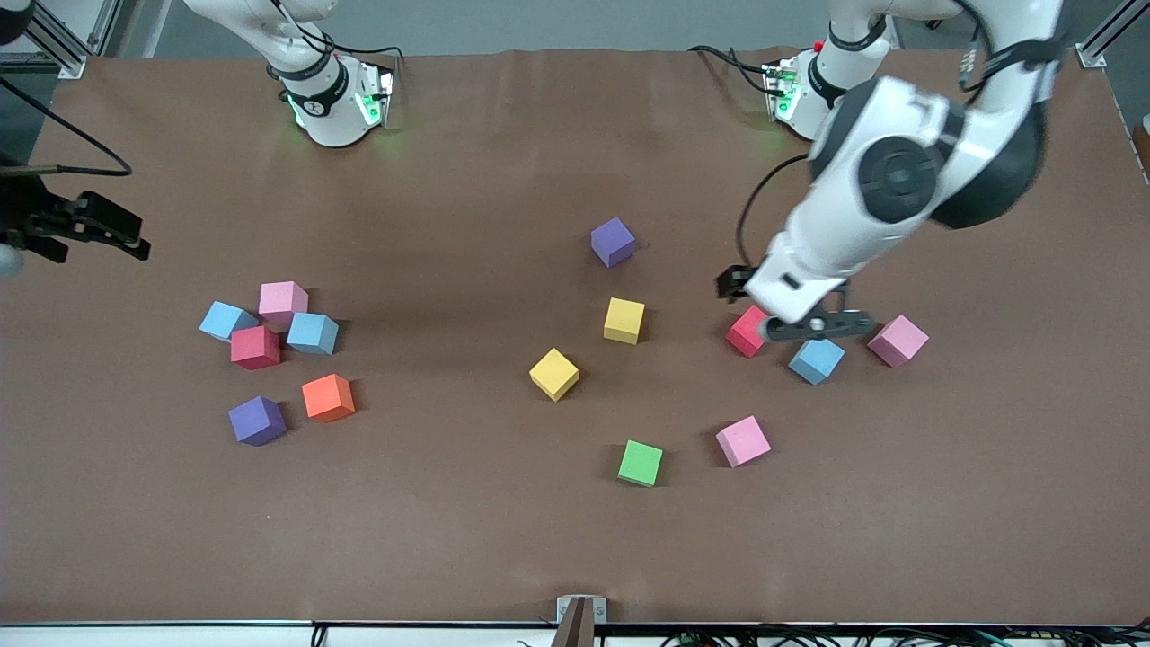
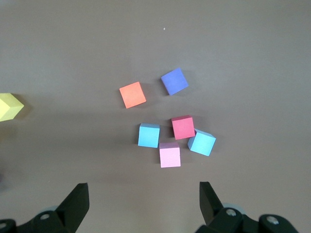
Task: Arrange 11 blocks into digit 3
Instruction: 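Reach the left gripper to purple while the right gripper reaches orange, then grasp purple with the left gripper while the right gripper grasps orange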
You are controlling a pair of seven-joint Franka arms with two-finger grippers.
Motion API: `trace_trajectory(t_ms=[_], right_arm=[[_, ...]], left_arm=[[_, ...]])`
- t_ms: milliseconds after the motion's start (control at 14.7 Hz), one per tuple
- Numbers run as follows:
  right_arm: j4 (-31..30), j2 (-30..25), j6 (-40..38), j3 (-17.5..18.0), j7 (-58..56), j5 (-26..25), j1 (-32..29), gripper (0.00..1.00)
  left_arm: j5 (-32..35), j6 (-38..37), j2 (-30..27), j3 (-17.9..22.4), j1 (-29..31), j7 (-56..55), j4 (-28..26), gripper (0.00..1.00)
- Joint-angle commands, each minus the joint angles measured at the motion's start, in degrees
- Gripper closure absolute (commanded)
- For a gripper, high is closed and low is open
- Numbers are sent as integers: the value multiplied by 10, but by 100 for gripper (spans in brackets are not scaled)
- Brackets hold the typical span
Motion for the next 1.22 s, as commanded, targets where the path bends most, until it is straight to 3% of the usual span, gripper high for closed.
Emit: trace_trajectory(t_ms=[0,204,611,747,1154], right_arm=[[-1,21,-12,0,-6,0,12,0],[-20,46,0,-1,-10,-2,42,0],[-193,54,200,0,-66,-1,52,0],[-221,78,246,0,-68,-2,55,0],[-224,179,356,0,-144,-1,44,0]], left_arm=[[5,61,14,2,-52,-123,-44,0],[5,157,19,2,-105,-209,-122,0],[7,297,13,-2,-191,-462,-242,0],[7,357,14,-8,-206,-519,-284,0],[7,397,66,-11,-218,-535,-294,0]])
